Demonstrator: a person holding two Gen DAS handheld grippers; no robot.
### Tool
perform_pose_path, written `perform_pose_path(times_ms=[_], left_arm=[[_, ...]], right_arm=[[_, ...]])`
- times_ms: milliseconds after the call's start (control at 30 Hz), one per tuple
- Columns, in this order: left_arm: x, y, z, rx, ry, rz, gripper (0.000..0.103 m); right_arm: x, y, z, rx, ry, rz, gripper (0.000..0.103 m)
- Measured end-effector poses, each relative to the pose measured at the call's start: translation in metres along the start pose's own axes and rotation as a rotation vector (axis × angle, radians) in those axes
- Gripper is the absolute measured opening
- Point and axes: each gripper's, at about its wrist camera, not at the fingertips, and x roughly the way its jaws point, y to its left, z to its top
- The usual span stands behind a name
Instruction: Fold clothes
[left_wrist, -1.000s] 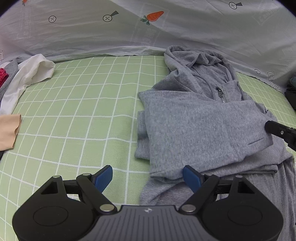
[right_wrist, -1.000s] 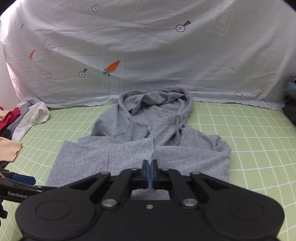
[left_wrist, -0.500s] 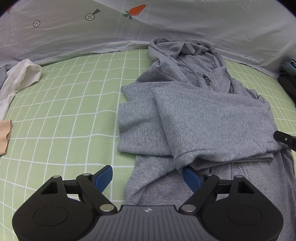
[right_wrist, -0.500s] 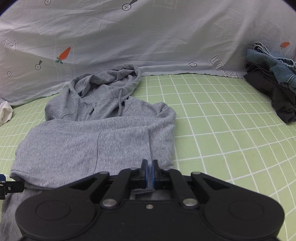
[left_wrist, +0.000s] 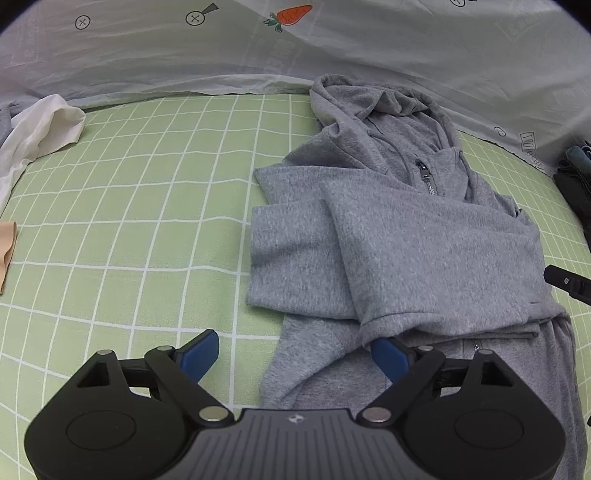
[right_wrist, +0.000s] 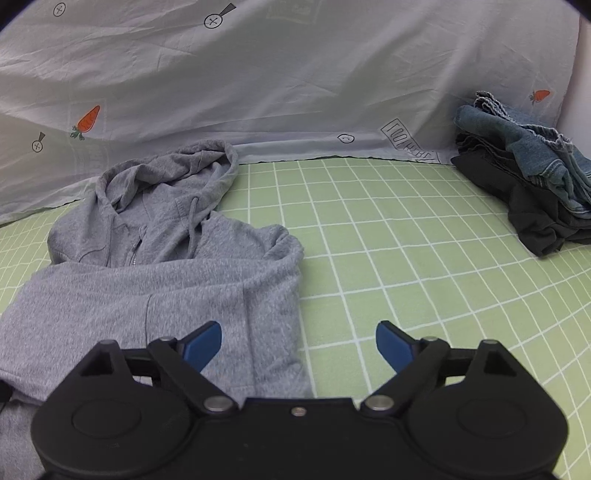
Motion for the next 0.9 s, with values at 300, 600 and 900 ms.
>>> perform_pose_path(times_ms=[300, 600, 900], left_arm=[[-0.013, 0.020, 0.056, 0.019, -0.073, -0.101, 0.091], [0.018, 0.053, 0.130, -0.109, -0.148, 0.008, 0.093], [0.101, -0.012, 0.215, 0.038, -0.178, 0.026, 0.094]], right_arm=[[0.042, -0.010, 0.053, 0.010, -0.034, -0.008, 0.100], [0.112, 0.005, 0.101, -0.019, -0.030, 0.024, 0.101], [0.170, 0.037, 0.147, -0.080, -0.055, 0.059, 0.101]])
